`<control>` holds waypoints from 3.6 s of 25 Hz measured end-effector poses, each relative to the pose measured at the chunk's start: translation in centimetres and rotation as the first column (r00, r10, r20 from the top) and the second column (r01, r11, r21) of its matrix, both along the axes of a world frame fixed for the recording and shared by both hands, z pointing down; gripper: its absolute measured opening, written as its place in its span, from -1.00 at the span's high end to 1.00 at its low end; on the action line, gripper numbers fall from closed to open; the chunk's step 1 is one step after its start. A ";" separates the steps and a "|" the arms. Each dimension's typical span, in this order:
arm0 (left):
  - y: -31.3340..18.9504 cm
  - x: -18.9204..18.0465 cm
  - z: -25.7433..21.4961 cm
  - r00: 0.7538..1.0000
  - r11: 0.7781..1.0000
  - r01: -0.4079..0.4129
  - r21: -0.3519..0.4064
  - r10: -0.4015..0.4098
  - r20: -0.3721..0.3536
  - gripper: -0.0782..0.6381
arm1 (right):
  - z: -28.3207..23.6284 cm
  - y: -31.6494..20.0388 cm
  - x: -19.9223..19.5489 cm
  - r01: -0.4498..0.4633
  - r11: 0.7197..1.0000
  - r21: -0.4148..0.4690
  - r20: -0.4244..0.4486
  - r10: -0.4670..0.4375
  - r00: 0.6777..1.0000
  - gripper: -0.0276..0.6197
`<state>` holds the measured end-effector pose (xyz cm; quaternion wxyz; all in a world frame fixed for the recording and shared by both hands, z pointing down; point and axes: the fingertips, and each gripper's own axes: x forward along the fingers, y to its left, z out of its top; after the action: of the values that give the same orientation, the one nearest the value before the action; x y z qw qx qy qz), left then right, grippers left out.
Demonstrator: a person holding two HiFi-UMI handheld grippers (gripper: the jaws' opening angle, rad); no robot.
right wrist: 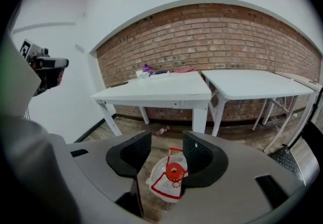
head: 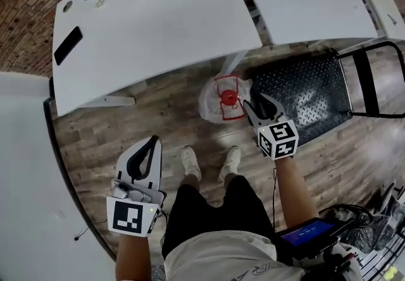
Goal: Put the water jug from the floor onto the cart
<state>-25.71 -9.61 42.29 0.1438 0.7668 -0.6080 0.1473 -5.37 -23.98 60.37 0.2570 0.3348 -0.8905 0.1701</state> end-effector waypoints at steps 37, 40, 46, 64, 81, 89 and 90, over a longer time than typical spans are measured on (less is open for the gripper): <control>3.1 -1.4 13.8 0.993 0.979 0.080 -0.187 -0.095 -0.069 0.78 | 23.5 1.0 -3.1 0.048 0.994 -0.102 -0.269 -0.074 0.960 -0.05; 2.4 -0.7 13.3 0.993 0.982 0.067 -0.179 -0.083 -0.085 0.78 | 20.4 2.0 -2.3 0.052 0.993 -0.110 -0.249 -0.078 0.965 -0.04; 0.2 1.8 11.2 0.992 0.990 0.009 -0.141 -0.026 -0.125 0.78 | 11.9 2.8 0.3 0.045 0.989 -0.138 -0.202 -0.072 0.977 -0.04; -7.0 13.6 6.9 0.968 0.969 -0.227 -0.095 0.214 -0.128 0.78 | -1.9 0.9 23.1 -0.367 0.925 -0.101 -0.214 0.340 0.916 -0.04; -9.4 23.7 8.2 0.940 0.927 -0.341 -0.157 0.333 -0.077 0.78 | 5.2 -5.7 45.0 -0.639 0.766 -0.065 -0.309 0.594 0.743 -0.04; -9.4 24.9 8.6 0.940 0.921 -0.342 -0.184 0.337 -0.061 0.78 | 9.3 -6.7 49.1 -0.694 0.713 -0.099 -0.342 0.630 0.697 -0.04; -9.3 24.8 8.7 0.940 0.921 -0.341 -0.188 0.336 -0.059 0.78 | 9.7 -6.7 49.4 -0.696 0.710 -0.103 -0.345 0.631 0.695 -0.04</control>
<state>-0.88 -18.95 50.99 0.1984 0.8442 -0.4471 0.2191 44.01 -30.69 70.07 0.3390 0.6244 -0.6357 0.3019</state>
